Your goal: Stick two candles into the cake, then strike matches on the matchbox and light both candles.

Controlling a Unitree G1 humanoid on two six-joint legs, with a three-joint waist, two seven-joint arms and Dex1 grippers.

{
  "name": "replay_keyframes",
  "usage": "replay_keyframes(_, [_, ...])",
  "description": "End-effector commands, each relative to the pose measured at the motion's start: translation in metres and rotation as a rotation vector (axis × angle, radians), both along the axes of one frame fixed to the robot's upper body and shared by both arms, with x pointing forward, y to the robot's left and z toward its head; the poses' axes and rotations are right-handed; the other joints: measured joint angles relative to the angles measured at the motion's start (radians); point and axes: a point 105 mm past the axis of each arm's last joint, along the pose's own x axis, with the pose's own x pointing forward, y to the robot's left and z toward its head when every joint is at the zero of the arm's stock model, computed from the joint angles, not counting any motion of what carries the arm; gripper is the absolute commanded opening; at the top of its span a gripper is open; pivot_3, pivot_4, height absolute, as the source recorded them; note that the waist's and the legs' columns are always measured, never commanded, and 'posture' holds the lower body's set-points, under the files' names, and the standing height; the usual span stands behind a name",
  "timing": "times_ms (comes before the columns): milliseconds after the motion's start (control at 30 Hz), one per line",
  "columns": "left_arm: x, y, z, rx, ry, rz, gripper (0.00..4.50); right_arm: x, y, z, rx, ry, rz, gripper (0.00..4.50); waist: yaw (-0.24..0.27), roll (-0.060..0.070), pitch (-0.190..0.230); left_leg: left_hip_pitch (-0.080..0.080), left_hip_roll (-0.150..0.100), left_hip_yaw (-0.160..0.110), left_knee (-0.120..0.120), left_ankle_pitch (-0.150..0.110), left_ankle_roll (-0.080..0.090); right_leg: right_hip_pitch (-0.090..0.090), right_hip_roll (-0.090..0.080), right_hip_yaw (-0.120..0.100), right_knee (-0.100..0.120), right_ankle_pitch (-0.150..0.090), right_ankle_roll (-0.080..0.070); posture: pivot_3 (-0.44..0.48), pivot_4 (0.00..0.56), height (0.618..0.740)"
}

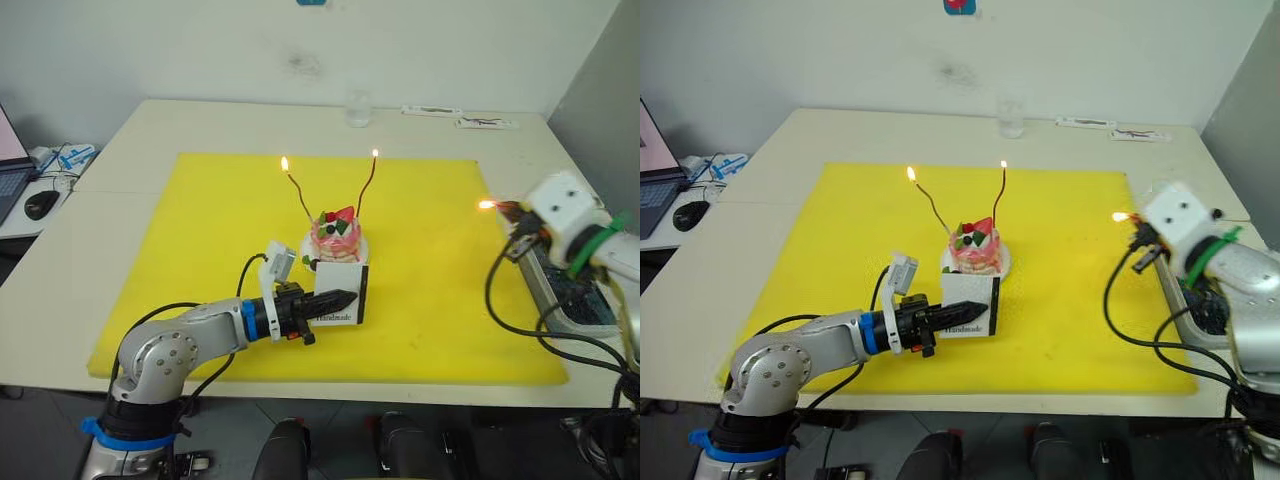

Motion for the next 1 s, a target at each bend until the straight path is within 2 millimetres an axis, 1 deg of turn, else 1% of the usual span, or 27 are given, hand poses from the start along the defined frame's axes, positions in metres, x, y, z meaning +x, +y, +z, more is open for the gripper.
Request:
replay_keyframes(33, [-0.001,-0.007,0.004,-0.020,-0.027,-0.030,0.00,-0.017,-0.036,0.010,0.045,-0.076,-0.184,0.03,-0.001,0.000,0.000,0.000,0.000,0.000,0.000,0.000,0.000,0.000,0.000,0.000,0.000,0.000,0.000,0.000,0.150,0.740])
replay_keyframes(167, [0.001,-0.014,0.004,-0.031,-0.027,-0.050,0.00,-0.027,-0.059,-0.004,0.111,-0.038,-0.299,0.03,-0.006,0.002,-0.001,0.003,0.000,0.002,0.000,0.000,0.000,0.001,0.000,0.003,0.000,-0.001,-0.001,0.000,0.150,0.740])
replay_keyframes(333, [0.004,-0.021,0.003,-0.046,-0.028,-0.063,0.00,-0.030,-0.074,-0.022,0.171,0.009,-0.384,0.03,-0.006,0.002,-0.001,0.005,0.000,0.005,0.001,0.000,0.001,0.003,0.001,0.006,0.000,-0.002,-0.002,0.000,0.150,0.740])
replay_keyframes(400, [0.004,-0.024,0.003,-0.049,-0.029,-0.065,0.00,-0.030,-0.080,-0.027,0.183,0.015,-0.423,0.43,-0.006,0.002,-0.001,0.006,0.000,0.005,0.001,0.000,0.001,0.004,0.001,0.006,0.000,-0.002,-0.002,0.000,0.150,0.740])
replay_keyframes(467, [0.004,-0.024,0.003,-0.051,-0.030,-0.065,0.00,-0.029,-0.083,-0.029,0.184,0.017,-0.445,0.97,-0.006,0.002,-0.001,0.006,0.000,0.005,0.000,0.000,0.001,0.004,0.001,0.006,0.000,-0.002,-0.002,0.000,0.150,0.740])
replay_keyframes(533, [0.004,-0.024,0.002,-0.053,-0.031,-0.059,0.00,-0.029,-0.085,-0.028,0.177,0.007,-0.452,1.65,-0.006,0.003,-0.002,0.005,0.000,0.005,0.000,0.000,0.001,0.004,0.001,0.006,-0.001,-0.002,-0.002,0.000,0.150,0.740])
replay_keyframes(667, [0.005,-0.022,0.001,-0.051,-0.030,-0.045,0.00,-0.026,-0.082,-0.023,0.167,-0.026,-0.445,3.20,-0.006,0.003,-0.002,0.005,0.000,0.005,0.000,0.000,0.001,0.004,0.001,0.006,-0.001,-0.001,0.000,0.000,0.150,0.740])
replay_keyframes(700, [0.005,-0.022,0.001,-0.050,-0.030,-0.042,0.00,-0.026,-0.082,-0.022,0.169,-0.030,-0.444,3.51,-0.006,0.003,-0.002,0.005,0.000,0.005,0.000,0.000,0.001,0.004,0.001,0.006,-0.001,-0.001,0.000,0.000,0.150,0.740])
replay_keyframes(767, [0.005,-0.022,0.000,-0.049,-0.029,-0.036,0.00,-0.026,-0.081,-0.021,0.170,-0.038,-0.440,4.26,-0.006,0.003,-0.002,0.005,0.000,0.005,0.000,0.000,0.001,0.004,0.001,0.006,-0.001,-0.001,0.000,0.000,0.150,0.740])
replay_keyframes(800, [0.005,-0.022,0.000,-0.047,-0.029,-0.033,0.00,-0.026,-0.081,-0.020,0.168,-0.043,-0.437,4.49,-0.006,0.003,-0.002,0.005,0.000,0.005,0.000,0.000,0.001,0.004,0.001,0.006,-0.001,-0.001,-0.001,0.000,0.150,0.740])
replay_keyframes(867, [0.006,-0.022,-0.002,-0.039,-0.028,-0.022,0.00,-0.025,-0.078,-0.014,0.157,-0.069,-0.416,4.49,-0.006,0.003,-0.002,0.006,0.000,0.005,0.000,0.000,0.001,0.004,0.001,0.006,-0.001,-0.002,-0.002,0.000,0.150,0.740])
replay_keyframes(933, [0.010,-0.021,-0.007,-0.004,-0.024,0.012,0.00,-0.023,-0.064,-0.002,0.150,-0.113,-0.323,4.49,-0.006,0.003,-0.002,0.006,0.000,0.005,0.000,0.000,0.001,0.004,0.001,0.006,-0.001,-0.002,-0.002,0.000,0.150,0.740])
replay_keyframes(1000, [0.012,-0.021,-0.013,0.033,-0.010,0.032,0.00,-0.024,-0.045,0.004,0.134,-0.116,-0.192,4.49,-0.006,0.003,-0.002,0.006,0.000,0.005,0.000,0.000,0.001,0.004,0.001,0.006,-0.001,-0.002,-0.002,0.000,0.150,0.740])
